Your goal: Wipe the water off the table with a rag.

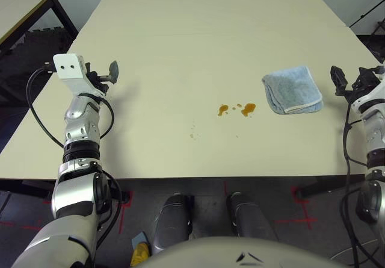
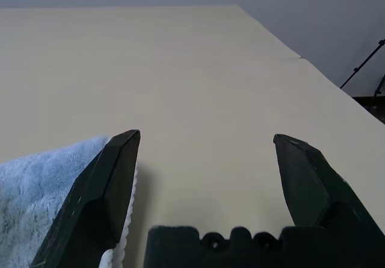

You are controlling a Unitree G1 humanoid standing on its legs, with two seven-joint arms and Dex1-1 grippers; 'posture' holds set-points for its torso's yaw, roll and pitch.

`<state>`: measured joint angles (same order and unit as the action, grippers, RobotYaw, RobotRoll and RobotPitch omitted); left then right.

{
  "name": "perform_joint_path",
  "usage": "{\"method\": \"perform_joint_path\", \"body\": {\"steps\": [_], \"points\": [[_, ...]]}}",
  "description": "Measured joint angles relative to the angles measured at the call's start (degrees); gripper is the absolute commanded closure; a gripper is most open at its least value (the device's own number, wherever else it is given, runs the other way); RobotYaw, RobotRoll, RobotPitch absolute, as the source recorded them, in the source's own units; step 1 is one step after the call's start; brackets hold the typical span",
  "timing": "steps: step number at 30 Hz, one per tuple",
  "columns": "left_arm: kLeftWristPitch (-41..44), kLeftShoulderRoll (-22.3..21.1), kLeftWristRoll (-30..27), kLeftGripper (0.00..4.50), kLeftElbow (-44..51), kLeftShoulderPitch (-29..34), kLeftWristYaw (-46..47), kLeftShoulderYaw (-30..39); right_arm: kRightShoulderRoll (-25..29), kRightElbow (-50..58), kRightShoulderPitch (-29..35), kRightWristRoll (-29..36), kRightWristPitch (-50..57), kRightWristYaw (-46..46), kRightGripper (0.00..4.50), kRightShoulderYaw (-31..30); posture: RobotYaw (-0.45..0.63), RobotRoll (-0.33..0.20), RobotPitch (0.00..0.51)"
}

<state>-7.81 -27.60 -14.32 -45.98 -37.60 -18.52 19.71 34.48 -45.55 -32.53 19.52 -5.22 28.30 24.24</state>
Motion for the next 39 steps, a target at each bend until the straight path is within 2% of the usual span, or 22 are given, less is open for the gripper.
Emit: {"method": "perform_joint_path", "body": {"steps": [10, 14, 20, 26, 29, 35, 39], "points": [[-0.7, 0.4, 0.0, 0.0, -0.3, -0.5, -0.2, -0.5, 0.0, 0.7, 0.1, 0.0, 0.4, -0.4, 0.06, 0.0, -0.09, 0.0, 0.118], [-0.1, 0.4, -0.3, 0.0, -0.2, -1.2, -3.2, -0.8, 0.0, 0.8, 0.1, 0.0, 1.0, -0.4, 0.06, 0.0, -0.1, 0.0, 0.124], [5.9, 0.5, -2.6, 0.0, 5.0, -1.7, -16.4, -4.5, 0.2, 2.8, 0.3, 0.0, 2.4, -0.3, 0.06, 0.0, -0.12, 0.0, 0.122], [16.5, 0.3, -7.2, 0.0, 19.7, 2.3, -33.1, -11.5, 0.4, 4.6, 0.8, 0.1, 4.5, -0.3, 0.06, 0.0, -0.15, 0.0, 0.11], [22.6, -1.9, -8.9, 0.0, 26.3, 4.4, -40.1, -15.3, 0.8, 5.3, 0.7, 0.1, 5.9, -0.5, 0.06, 0.0, -0.15, 0.0, 0.11], [28.5, -3.4, -9.4, 0.0, 30.0, 5.1, -47.3, -19.2, 3.3, 10.1, 0.6, -0.5, 14.8, -1.0, 0.06, -1.8, -0.18, 0.0, 0.106], [28.5, -5.0, -9.3, 0.0, 30.1, 6.8, -50.3, -20.2, 6.2, 16.5, 0.7, -0.5, 22.9, 2.1, 0.06, -4.5, -0.19, 0.0, 0.106]]}}
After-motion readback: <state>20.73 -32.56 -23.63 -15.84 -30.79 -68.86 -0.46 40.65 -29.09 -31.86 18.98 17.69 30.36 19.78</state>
